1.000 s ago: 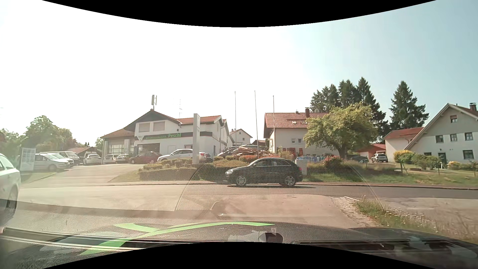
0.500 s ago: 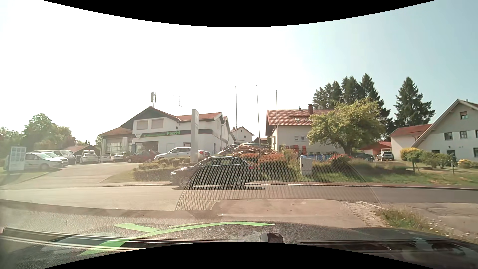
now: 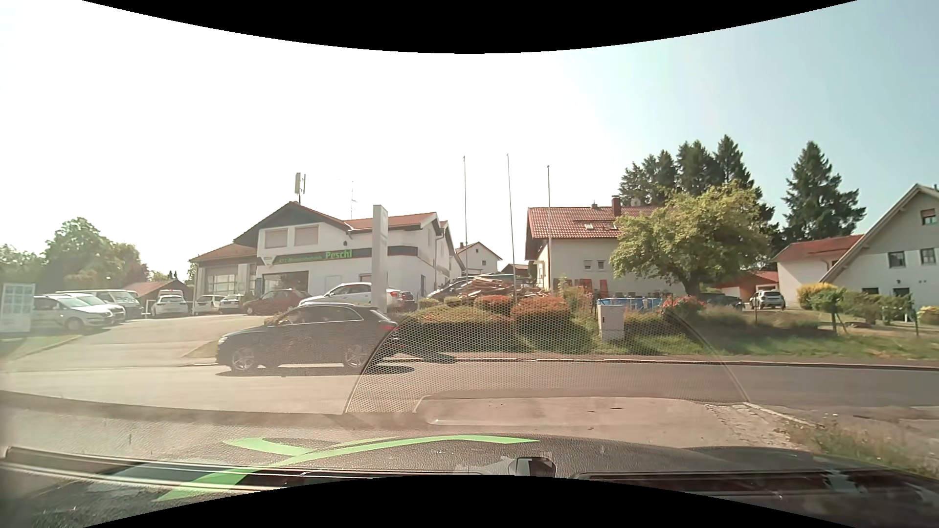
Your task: Follow the waypoints while adhering to traffic rules and regulations
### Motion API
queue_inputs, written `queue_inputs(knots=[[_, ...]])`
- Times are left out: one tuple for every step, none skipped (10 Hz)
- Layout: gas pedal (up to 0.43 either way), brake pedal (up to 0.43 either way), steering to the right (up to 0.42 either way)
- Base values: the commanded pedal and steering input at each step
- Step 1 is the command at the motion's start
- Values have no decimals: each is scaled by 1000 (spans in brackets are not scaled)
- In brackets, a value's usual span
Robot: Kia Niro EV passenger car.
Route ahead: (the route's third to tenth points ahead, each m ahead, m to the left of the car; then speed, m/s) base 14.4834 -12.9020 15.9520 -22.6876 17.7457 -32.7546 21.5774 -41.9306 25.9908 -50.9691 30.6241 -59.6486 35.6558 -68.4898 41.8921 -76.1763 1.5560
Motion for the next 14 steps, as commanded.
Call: queue_inputs(knots=[[0, 0, -35], [0, 0, -36], [0, 0, -37], [0, 0, -37], [0, 0, -37], [0, 0, -37], [20, 0, -37], [47, 0, -37], [79, 0, -37], [98, 0, -37], [118, 0, -37], [118, 0, -37], [130, 0, -37], [130, 0, -36]])
